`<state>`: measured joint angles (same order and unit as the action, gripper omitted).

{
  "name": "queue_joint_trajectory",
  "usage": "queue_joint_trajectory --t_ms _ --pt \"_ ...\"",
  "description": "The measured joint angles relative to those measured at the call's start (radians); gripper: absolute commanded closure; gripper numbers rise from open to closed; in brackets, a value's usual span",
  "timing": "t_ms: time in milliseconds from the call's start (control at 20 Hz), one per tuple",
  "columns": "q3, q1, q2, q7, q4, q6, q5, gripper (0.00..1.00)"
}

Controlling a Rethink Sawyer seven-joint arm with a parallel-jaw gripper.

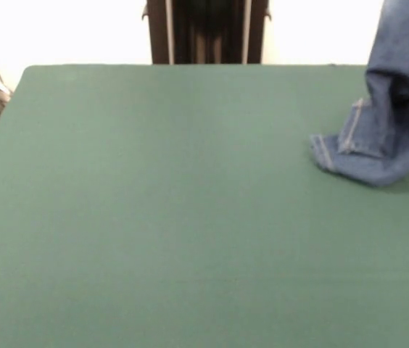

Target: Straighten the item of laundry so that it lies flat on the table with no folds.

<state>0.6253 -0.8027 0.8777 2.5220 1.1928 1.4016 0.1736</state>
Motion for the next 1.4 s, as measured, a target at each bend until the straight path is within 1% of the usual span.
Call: queue_joint_trajectory --t_ms 100,150,300,350,500,600,800,850,1000,1200,1400 --pt "0.007 -0.014 -0.004 0.047 -0.007 0.016 0.005 1.0" --pt "0.017 -0.035 -0.008 0.118 -0.013 0.032 0.014 1.0" --pt "0.024 -0.049 -0.008 0.172 -0.016 0.039 0.023 1.0" --pt "0.028 -0.061 -0.008 0.231 -0.018 0.042 0.032 1.0" --pt "0.033 -0.073 -0.009 0.292 -0.022 0.044 0.045 1.0" --pt "0.039 -0.084 -0.013 0.344 -0.025 0.048 0.064 1.0" --pt "0.056 -0.112 -0.034 0.483 -0.035 0.055 0.136 1.0" --pt "0.061 -0.124 -0.049 0.56 -0.046 0.065 0.168 1.0" --pt "0.065 -0.136 -0.068 0.636 -0.063 0.081 0.192 1.0" --pt "0.08 -0.164 -0.127 0.799 -0.105 0.127 0.228 1.0" --pt "0.083 -0.171 -0.161 0.876 -0.123 0.151 0.24 1.0"
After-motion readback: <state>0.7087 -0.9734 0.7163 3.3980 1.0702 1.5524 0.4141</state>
